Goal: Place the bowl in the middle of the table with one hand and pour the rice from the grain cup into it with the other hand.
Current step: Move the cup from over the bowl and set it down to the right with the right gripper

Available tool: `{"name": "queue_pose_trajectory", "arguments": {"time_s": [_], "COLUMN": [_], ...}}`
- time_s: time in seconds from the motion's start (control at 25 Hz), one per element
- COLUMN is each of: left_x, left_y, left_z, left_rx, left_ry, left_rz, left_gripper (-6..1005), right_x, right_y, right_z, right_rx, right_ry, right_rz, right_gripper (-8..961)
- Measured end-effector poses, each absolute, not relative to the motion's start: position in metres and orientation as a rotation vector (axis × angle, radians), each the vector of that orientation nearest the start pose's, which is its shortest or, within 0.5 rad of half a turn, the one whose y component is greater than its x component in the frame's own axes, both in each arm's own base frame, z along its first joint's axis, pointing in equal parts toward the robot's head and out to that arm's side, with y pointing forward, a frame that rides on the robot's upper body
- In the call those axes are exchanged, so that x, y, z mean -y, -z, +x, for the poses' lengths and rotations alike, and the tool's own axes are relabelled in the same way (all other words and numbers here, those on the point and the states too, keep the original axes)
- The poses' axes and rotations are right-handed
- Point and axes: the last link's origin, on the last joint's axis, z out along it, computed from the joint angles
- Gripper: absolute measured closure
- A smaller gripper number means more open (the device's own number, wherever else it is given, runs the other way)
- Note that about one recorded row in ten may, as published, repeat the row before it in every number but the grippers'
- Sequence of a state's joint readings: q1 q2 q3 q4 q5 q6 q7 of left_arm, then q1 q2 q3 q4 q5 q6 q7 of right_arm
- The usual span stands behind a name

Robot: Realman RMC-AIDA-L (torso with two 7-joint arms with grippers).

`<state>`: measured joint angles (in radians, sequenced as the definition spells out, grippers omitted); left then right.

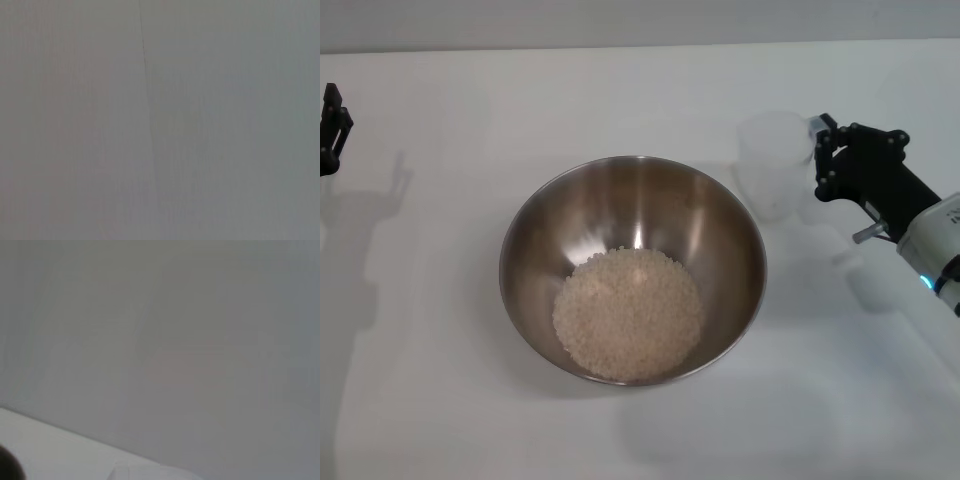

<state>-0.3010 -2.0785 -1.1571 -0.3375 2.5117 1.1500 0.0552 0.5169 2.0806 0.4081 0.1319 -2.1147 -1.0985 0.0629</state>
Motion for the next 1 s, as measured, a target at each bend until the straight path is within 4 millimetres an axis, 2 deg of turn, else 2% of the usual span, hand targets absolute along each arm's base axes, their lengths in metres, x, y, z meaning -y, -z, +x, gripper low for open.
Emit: {"name": "queue_pose_trajectory", "arguments": {"time_s": [0.52,0.92,1.0], "left_x": [-0.317,-0.318,-0.318], "left_y": [-0.003,-0.003,-0.004], "left_z": [-0.33,-0.33,-0.33], "left_rx": [0.427,0.425,0.425], "left_ry": [0.624,0.626,0.626], "left_rz": [-1.481,-1.482,-1.481], "left_gripper": [184,184,184], "right_x": [-0.337,-0.332,-0.329], "right_y": [0.07,0.076,0.077], "right_z": [0.298,0.298,0.299], "right_rx": [-0.378,-0.397,-0.407], "right_ry": [-0.542,-0.548,-0.548], "right_rz": [-1.985,-2.0,-1.999], "right_gripper": [939,791,703]}}
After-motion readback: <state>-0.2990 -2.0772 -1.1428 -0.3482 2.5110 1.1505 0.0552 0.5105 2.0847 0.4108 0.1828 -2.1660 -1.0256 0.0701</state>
